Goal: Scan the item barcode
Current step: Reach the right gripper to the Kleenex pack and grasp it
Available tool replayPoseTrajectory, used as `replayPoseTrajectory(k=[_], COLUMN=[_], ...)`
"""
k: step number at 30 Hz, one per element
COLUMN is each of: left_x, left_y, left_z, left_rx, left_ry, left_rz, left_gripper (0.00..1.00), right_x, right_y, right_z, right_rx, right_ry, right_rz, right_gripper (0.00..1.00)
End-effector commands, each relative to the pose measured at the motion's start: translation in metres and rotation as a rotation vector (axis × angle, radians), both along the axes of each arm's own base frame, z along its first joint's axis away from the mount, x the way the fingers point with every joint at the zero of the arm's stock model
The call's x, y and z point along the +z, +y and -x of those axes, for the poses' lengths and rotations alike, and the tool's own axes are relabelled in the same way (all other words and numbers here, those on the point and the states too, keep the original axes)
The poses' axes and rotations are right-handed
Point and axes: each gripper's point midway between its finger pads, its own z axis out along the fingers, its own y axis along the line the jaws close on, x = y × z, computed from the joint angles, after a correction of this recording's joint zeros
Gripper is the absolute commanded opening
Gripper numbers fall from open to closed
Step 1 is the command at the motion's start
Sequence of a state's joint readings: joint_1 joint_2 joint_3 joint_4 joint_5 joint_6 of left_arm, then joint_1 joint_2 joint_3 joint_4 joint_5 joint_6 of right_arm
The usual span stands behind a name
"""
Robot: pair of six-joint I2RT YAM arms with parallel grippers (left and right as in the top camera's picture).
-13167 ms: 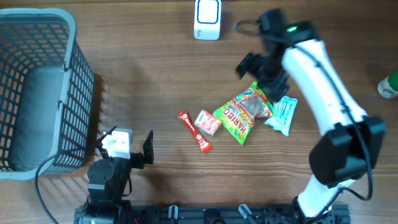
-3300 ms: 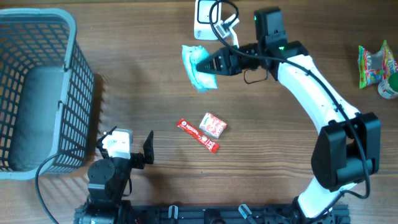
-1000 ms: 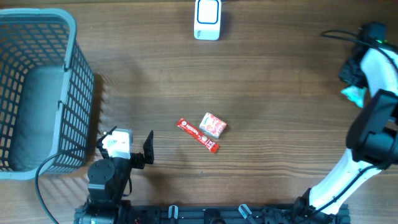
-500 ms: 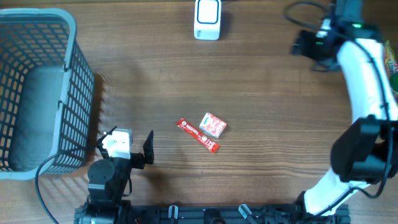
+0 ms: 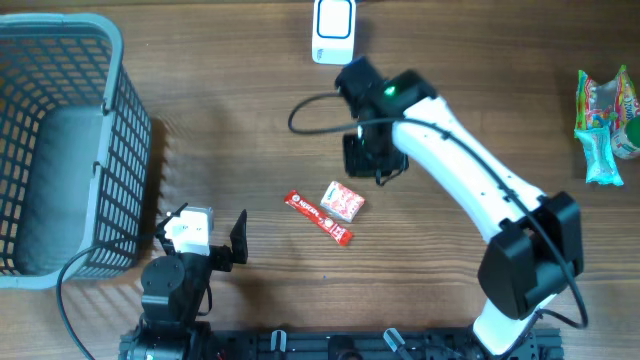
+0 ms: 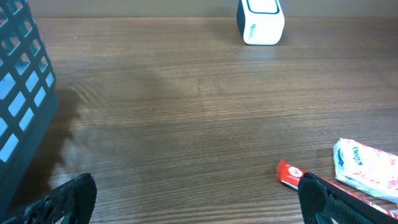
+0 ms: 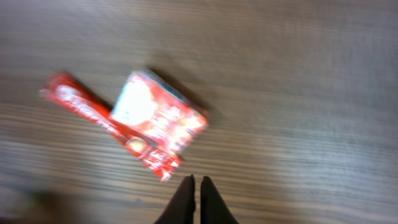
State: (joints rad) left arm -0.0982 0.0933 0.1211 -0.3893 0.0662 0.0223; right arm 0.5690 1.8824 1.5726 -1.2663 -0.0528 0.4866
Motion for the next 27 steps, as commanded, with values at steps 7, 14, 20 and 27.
replayPoseTrajectory(k=[7,14,20,27], left_x=[0.0,0.0,0.0,0.0], left_y=[-0.002,-0.002,-0.002,-0.002], left_z=[0.0,0.0,0.0,0.0], left_rx=[-0.007,-0.007,-0.007,-0.007], left_ry=[-0.003,-0.003,-0.003,-0.003], left_rz=[0.011,0.011,0.011,0.011], left_gripper=[1.0,1.0,1.0,1.0], right_x=[-0.097,-0.093,-0.073,-0.027], right_y=[-0.015,0.042,0.107,0.159], right_z=[0.05,0.066,0.053,-0.014], right_rx=[0.045,0.063,0.093,0.16], right_ry=[0.105,0.186,0.111,-0.217], right_rz=[-0.016,-0.317,-0.571,-0.811], right_gripper=[0.04,0.04,0.04,0.15])
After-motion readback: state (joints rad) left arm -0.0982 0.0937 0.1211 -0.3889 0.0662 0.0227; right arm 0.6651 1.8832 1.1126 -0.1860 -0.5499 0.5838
